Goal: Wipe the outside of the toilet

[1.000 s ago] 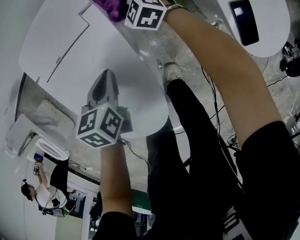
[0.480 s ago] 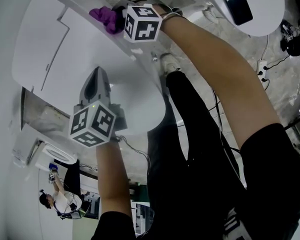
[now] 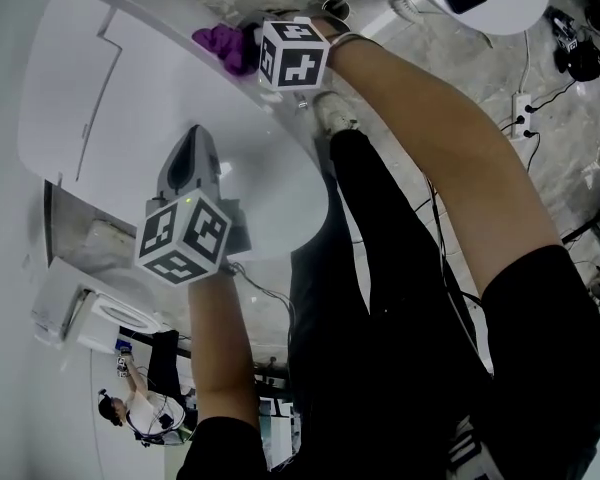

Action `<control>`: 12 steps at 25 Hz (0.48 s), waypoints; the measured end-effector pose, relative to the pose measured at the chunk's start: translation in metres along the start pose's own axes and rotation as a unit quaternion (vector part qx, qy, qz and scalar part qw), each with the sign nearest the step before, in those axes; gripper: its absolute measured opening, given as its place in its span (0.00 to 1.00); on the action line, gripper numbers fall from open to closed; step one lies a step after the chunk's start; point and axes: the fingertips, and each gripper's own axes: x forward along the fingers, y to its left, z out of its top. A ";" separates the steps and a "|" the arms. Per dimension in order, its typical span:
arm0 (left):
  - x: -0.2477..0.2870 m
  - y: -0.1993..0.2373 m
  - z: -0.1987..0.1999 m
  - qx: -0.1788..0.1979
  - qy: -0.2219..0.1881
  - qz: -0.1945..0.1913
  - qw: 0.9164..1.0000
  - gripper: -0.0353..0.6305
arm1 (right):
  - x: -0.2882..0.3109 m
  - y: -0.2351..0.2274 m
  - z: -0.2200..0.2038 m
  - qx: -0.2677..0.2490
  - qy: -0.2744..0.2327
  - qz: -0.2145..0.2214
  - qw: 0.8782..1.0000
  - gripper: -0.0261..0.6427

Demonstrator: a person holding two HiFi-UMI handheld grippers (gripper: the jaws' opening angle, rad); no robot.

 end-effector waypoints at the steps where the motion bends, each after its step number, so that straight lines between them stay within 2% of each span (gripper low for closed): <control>1: -0.001 0.001 -0.003 -0.001 0.000 0.000 1.000 0.06 | -0.001 0.005 -0.003 0.002 0.004 0.001 1.000 0.20; 12: -0.008 -0.005 -0.034 0.025 0.019 -0.021 0.999 0.06 | -0.017 0.062 -0.038 0.034 0.028 0.001 0.999 0.20</control>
